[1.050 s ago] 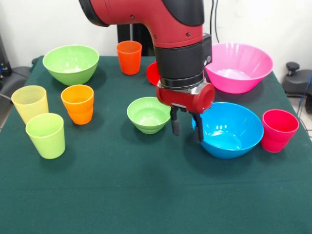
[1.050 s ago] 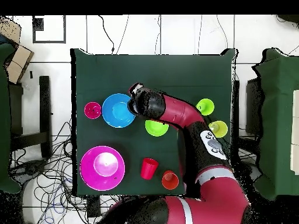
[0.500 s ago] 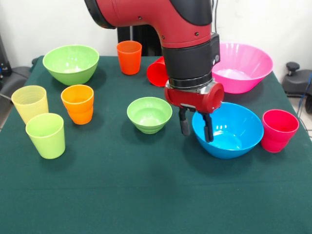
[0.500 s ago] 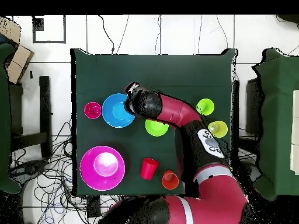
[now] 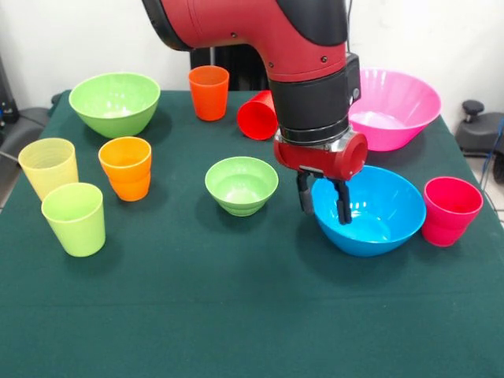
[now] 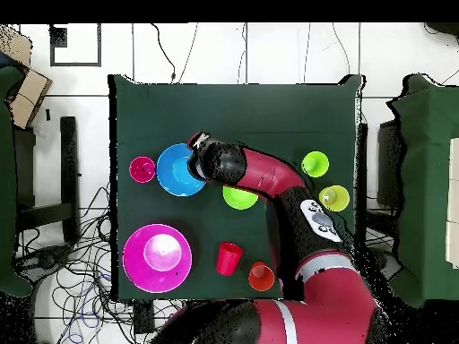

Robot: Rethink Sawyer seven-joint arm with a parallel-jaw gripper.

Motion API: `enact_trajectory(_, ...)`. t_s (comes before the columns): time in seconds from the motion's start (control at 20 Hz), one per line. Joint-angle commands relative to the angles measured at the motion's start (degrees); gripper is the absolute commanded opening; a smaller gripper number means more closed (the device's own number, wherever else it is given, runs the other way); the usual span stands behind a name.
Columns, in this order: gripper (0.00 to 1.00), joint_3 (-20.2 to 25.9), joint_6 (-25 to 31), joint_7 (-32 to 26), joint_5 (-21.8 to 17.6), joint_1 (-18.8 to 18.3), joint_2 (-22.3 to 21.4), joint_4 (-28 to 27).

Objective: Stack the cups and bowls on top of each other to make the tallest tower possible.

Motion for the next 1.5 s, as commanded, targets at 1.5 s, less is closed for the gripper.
enact_trajectory(1.5,1.0,-5.5,19.4,2.9,-2.1,4.9,4.2,-5.2)
